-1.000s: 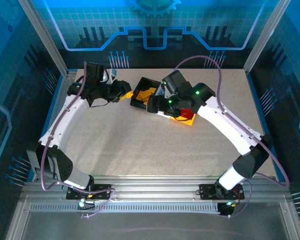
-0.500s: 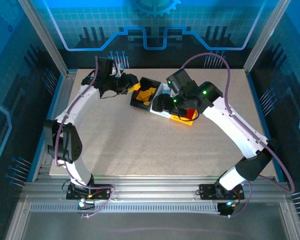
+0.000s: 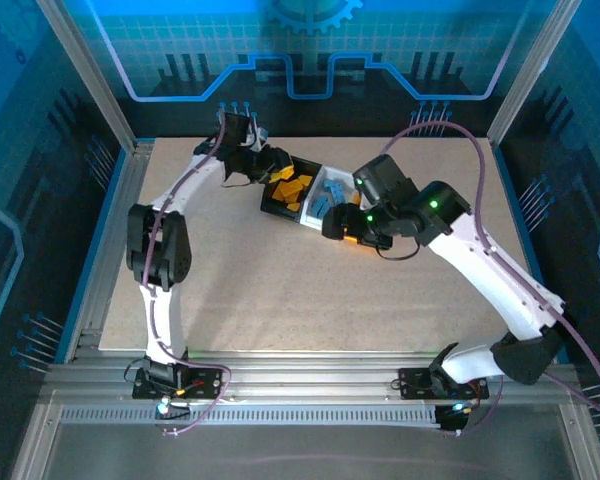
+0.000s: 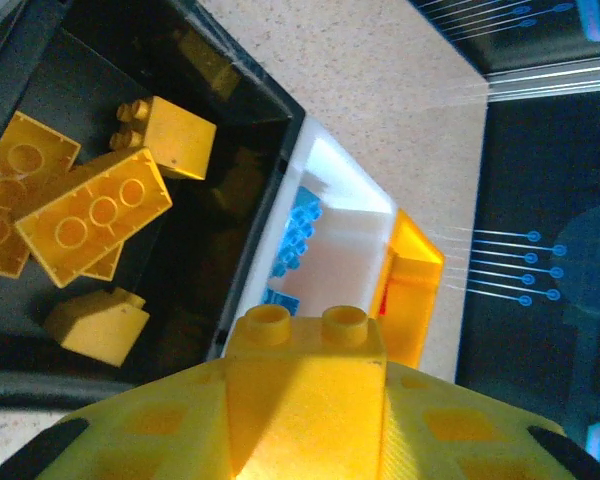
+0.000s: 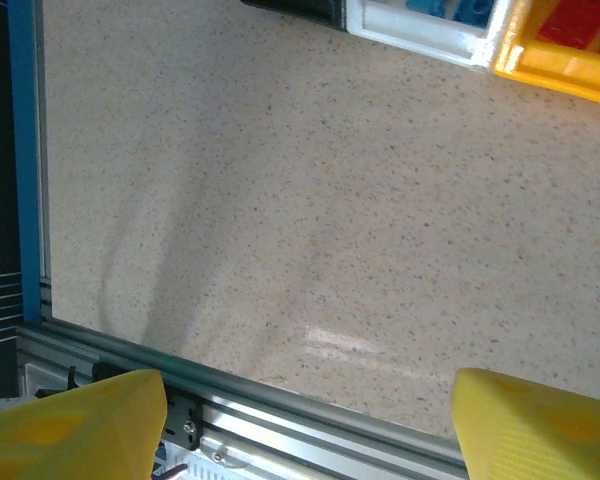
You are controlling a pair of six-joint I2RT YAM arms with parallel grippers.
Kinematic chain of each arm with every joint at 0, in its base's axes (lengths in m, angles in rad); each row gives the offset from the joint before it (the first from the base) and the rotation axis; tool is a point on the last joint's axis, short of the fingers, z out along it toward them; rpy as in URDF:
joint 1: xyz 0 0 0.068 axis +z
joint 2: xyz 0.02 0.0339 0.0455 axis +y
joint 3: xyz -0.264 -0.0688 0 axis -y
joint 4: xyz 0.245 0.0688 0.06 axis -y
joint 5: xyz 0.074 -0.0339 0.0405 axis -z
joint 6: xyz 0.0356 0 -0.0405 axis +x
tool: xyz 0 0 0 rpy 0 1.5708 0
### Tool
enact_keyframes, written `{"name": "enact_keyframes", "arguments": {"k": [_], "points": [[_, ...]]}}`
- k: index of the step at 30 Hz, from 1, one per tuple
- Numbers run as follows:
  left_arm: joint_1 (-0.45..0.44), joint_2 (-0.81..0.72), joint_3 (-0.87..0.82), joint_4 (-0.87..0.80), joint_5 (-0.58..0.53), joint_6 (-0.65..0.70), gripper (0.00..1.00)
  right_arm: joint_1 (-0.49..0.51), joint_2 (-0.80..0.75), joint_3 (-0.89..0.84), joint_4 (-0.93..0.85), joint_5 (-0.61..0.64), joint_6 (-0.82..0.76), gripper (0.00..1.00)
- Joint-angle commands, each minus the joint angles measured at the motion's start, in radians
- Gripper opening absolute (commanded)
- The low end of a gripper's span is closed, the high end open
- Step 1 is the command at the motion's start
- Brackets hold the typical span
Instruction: Sort the legos into containers by color
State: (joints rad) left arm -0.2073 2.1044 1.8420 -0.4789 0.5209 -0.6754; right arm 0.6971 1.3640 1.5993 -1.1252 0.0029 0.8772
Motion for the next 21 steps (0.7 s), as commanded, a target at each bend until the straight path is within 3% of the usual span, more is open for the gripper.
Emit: {"name": "enact_keyframes", "arguments": {"k": [1, 11, 21], "points": [[-0.004, 0.061, 0.094, -0.057, -0.007, 0.042, 0.36, -0.009, -0.08, -0.068, -0.01, 0.044, 0.062, 0.77], [-0.006, 0.178, 0.225, -0.119, -0.009, 0.05, 0.37, -0.016, -0.281, -0.249, 0.004, 0.117, 0.172, 0.77], [-0.007, 0.204, 0.235, -0.116, -0.006, 0.031, 0.48, -0.022, -0.367, -0.321, 0.002, 0.155, 0.206, 0.78]]}}
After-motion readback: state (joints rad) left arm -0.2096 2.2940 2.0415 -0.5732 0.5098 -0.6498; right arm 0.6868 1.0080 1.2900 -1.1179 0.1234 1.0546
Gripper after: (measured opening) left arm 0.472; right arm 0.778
